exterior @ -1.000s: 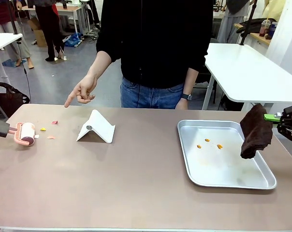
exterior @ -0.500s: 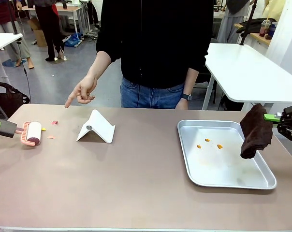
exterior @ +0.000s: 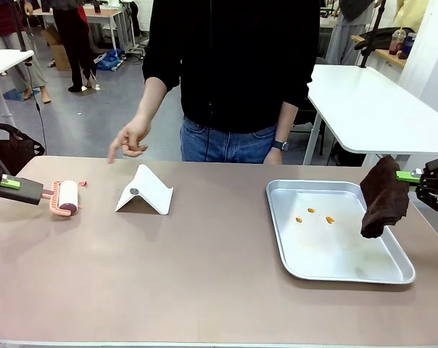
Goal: Clean the surface of the table.
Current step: If a person points to the right, clean the right side of the table with your right hand, and if they point to the left, clean the left side with your left hand.
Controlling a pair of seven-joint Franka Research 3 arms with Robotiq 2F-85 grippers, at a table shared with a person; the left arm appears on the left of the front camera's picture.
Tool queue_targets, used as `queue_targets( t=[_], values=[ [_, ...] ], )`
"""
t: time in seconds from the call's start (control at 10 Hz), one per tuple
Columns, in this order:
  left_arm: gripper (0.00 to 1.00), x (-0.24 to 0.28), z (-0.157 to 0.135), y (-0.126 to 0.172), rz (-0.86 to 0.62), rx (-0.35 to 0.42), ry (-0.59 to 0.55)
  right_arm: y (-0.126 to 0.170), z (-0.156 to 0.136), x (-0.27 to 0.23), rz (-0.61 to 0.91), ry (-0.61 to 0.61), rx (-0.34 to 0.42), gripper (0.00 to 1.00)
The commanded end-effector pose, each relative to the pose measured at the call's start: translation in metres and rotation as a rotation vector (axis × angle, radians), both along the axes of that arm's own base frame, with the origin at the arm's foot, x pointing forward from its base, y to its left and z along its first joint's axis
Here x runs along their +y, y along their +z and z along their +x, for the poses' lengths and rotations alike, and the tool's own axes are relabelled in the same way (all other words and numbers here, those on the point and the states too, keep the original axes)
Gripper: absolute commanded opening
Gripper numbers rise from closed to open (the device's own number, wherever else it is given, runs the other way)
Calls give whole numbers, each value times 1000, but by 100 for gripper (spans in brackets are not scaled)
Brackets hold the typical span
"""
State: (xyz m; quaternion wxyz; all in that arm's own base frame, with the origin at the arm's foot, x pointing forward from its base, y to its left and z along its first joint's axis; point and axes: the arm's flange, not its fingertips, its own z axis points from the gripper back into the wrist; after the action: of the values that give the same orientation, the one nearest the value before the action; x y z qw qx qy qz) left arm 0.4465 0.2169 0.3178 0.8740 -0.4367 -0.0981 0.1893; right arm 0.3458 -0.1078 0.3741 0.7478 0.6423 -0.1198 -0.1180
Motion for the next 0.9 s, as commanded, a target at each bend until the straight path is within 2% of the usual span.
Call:
queue_targets(
  t=[0.0,0.5,0.8],
  values=[
    [22,-20,5,-32,72,68,-13,6,-1,2,5,0,12,0],
    [22,-60,27,-29,48,54,-80,6,-1,2,5,0,12,0],
    [22,-63,32,-6,-42,-30,-89,6,-1,2,5,0,12,0]
  ],
)
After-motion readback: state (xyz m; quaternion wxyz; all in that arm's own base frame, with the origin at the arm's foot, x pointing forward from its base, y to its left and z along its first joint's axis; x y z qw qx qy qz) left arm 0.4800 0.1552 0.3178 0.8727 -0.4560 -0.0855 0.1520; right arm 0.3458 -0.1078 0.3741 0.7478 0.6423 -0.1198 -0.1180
